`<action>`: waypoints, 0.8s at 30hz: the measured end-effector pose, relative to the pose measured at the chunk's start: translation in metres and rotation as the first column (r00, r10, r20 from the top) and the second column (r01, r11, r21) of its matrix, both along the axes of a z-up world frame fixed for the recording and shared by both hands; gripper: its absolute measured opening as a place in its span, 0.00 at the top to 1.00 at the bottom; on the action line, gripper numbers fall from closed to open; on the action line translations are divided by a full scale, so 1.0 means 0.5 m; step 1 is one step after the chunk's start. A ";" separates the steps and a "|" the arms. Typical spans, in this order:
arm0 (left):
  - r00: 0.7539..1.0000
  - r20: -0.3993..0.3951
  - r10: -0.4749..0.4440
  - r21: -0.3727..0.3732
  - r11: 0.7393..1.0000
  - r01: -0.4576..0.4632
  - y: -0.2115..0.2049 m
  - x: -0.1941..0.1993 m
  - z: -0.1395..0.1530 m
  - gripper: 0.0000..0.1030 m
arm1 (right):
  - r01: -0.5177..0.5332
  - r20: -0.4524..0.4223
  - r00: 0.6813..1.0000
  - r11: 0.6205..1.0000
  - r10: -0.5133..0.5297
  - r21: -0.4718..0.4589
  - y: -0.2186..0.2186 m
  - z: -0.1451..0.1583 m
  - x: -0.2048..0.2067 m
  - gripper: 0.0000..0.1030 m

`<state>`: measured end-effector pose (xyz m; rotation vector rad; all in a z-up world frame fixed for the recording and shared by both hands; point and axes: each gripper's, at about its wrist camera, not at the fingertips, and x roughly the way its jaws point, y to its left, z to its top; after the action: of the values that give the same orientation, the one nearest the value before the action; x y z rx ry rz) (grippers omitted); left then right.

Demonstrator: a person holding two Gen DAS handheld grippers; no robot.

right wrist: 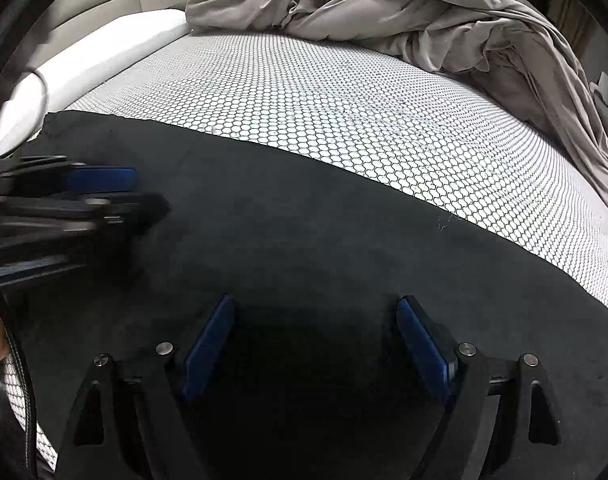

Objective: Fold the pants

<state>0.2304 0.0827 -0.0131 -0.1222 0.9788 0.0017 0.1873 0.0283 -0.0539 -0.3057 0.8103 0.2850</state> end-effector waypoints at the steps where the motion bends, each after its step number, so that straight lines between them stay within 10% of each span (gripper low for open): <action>1: 0.999 0.007 0.033 -0.004 0.999 -0.033 0.026 -0.006 0.007 0.60 | -0.001 -0.006 1.000 1.000 0.001 0.002 -0.004 0.000 -0.004 0.17; 5: 0.963 0.060 0.262 0.204 0.941 -0.269 0.143 -0.030 0.010 0.59 | 0.009 -0.009 1.000 1.000 -0.009 0.010 -0.022 0.011 0.032 0.17; 11: 0.952 0.068 0.297 -0.003 0.955 -0.298 0.246 -0.078 0.033 0.51 | 0.006 0.002 1.000 1.000 -0.006 -0.014 -0.023 0.009 0.071 0.17; 15: 0.969 0.062 0.238 0.069 0.968 -0.242 0.253 -0.098 0.022 0.39 | -0.008 -0.002 1.000 1.000 0.008 0.002 -0.037 0.012 0.090 0.17; 24: 0.974 0.153 0.169 -0.236 0.963 -0.130 0.282 -0.140 0.055 0.39 | -0.013 0.001 1.000 1.000 0.013 -0.006 -0.055 0.009 0.052 0.17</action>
<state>0.1602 0.2239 0.0142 -0.3989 0.7928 0.0195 0.2132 0.0010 -0.0495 -0.3167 0.8084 0.2942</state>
